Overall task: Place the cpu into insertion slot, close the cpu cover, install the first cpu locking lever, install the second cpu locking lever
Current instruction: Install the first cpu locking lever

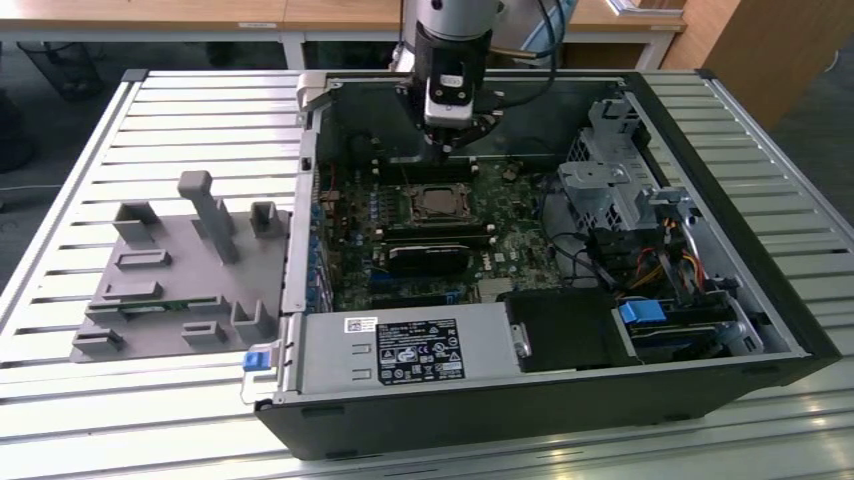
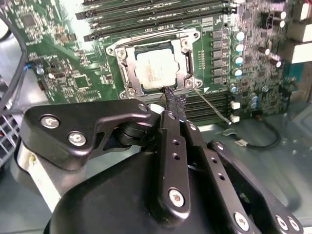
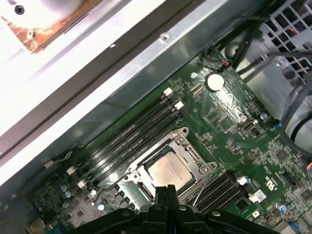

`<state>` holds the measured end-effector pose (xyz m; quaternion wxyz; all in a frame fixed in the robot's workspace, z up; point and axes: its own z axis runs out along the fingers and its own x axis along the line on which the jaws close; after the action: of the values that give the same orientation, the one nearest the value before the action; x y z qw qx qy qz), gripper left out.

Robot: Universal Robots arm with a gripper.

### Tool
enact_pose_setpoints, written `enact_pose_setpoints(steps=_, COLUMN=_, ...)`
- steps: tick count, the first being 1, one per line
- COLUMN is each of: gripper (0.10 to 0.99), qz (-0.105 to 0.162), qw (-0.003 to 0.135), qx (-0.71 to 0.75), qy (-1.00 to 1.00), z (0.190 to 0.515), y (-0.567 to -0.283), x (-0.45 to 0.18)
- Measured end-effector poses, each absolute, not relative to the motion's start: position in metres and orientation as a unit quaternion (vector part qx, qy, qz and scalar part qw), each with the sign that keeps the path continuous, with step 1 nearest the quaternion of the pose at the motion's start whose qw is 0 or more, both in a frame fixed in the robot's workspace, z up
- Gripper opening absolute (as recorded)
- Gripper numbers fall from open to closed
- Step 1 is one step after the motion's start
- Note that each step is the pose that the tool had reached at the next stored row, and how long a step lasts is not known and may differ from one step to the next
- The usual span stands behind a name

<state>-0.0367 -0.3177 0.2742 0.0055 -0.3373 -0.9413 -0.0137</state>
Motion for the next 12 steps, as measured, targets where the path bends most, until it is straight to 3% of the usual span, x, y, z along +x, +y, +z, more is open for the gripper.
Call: enact_pose_setpoints(steps=12, gripper=0.106, qz=-0.014, qw=0.005, qx=-0.233, qy=-0.972, z=0.2741, y=-0.3177, x=-0.0367)
